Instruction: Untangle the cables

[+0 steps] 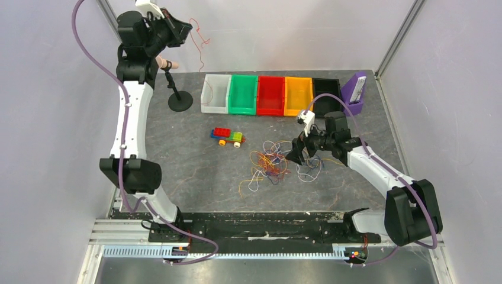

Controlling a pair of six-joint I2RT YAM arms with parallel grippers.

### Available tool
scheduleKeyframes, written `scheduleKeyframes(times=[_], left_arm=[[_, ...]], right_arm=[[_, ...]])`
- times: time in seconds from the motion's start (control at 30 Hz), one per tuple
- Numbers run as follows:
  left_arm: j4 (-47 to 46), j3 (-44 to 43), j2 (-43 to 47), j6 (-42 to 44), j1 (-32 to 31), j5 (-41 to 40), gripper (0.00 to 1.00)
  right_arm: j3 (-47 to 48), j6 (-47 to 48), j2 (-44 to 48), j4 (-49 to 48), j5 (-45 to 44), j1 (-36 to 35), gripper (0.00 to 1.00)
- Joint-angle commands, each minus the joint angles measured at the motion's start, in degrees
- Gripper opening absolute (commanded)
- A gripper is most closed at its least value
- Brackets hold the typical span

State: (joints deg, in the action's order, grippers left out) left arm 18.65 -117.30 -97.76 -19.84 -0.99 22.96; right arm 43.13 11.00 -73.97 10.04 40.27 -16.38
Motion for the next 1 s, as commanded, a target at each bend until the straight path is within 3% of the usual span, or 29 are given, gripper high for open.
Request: scheduleKeyframes(times=[0.0,0.17,0.37,0.53,0.7,0.97], left_arm=[[-2.88,-5.22,-3.78,3.66,-0.06,-2.35,0.02],[-5.16,-2.42,-7.54,4.32,-0.54,-1.25,0.02],[-9.06,13.13,-6.44,9.12,-2.91,-3.88,0.02],[-9.95,18.67,-8.43,8.87,-4.09,-7.26,0.02],[-9.43,18.98,-12.36,10.43,-5.14,-13.53,0.02],[-6.31,12.19,-22.39,16.43,-7.63,-21.79,0.02]], right_arm=[[-0.59,1.11,0.94,-0.33,0.75,0.73,0.98],[-1.19,1.32,0.5,-0.37,0.86,1.4,0.98],[-2.04,1.52,0.13,-0.26,1.2,2.38,0.98],[-2.7,1.89,-0.06,0.15,1.3,3.0,0.98],[-2.86,2.11,-0.37,0.44,1.48,3.56,0.98],[-3.5,2.0,-1.89,0.35,1.84,4.24,0.98]])
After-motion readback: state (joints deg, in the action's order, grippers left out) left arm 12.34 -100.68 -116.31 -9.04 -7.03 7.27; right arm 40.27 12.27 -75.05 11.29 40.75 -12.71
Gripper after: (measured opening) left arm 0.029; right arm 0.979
